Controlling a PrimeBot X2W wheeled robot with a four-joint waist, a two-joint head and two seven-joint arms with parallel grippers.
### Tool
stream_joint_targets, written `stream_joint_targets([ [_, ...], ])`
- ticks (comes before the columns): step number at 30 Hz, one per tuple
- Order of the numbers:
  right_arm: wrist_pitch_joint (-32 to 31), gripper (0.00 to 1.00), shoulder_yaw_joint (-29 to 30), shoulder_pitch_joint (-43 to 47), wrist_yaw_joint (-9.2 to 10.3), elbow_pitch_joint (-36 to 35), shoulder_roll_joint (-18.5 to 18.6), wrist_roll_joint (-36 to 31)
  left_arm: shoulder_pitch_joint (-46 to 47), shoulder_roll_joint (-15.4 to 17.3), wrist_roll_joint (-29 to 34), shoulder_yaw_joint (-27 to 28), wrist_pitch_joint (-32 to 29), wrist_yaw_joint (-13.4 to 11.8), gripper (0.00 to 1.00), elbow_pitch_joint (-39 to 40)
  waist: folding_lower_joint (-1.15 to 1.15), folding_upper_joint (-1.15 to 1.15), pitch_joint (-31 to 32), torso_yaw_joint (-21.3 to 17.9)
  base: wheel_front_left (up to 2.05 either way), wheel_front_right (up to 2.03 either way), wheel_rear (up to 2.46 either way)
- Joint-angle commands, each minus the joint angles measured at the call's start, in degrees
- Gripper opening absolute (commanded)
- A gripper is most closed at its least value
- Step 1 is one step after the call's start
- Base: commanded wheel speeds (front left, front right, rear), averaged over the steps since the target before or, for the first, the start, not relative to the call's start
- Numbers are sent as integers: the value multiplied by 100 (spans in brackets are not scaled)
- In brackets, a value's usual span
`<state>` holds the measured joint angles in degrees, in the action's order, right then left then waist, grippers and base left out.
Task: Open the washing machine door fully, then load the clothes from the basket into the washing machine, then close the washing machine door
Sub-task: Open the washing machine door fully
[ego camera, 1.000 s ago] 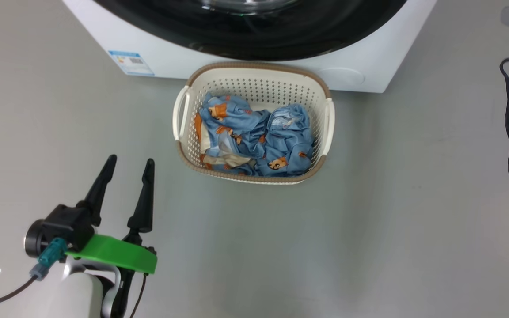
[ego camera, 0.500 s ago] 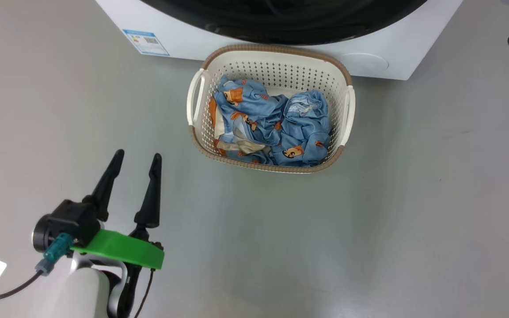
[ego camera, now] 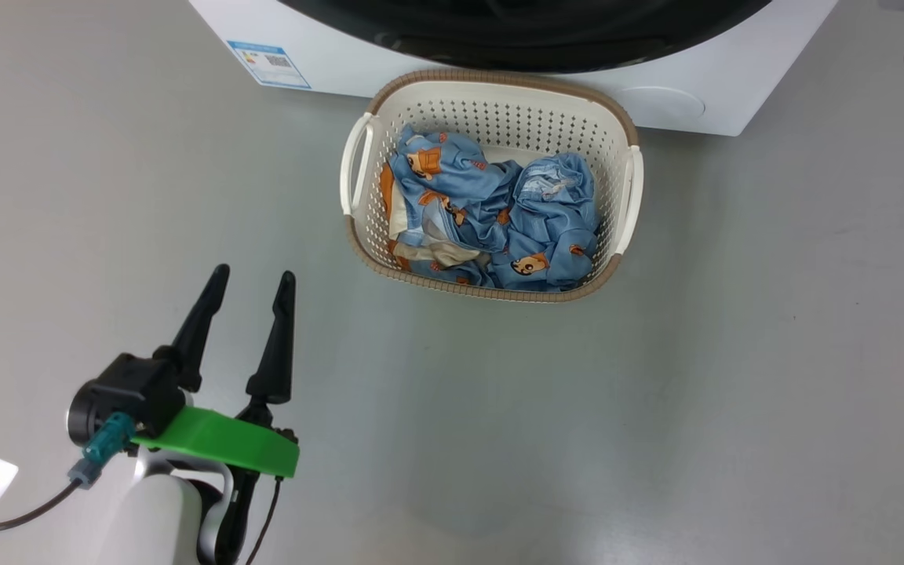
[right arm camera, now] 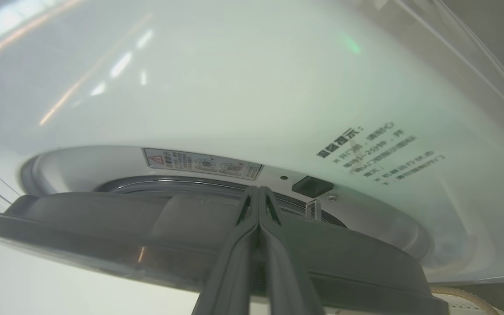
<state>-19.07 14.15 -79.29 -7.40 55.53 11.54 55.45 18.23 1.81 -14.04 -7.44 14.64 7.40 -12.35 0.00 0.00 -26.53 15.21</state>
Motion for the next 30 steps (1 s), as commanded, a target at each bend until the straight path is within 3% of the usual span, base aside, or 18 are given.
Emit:
stream_joint_targets([
  [1,-98,0,-26,-216,-9,-60,-117,-59,105,123,-34,168,36,9,100,139,0,0,-13,3,0,0,0],
  [16,-265,0,39,-644,-9,342,45,-343,137,110,-79,141,36,9,100,147,0,0,-112,104,0,0,0],
  [30,-1177,0,-23,-597,-9,415,-25,-259,182,108,-102,168,36,9,100,216,0,0,-118,84,0,0,0],
])
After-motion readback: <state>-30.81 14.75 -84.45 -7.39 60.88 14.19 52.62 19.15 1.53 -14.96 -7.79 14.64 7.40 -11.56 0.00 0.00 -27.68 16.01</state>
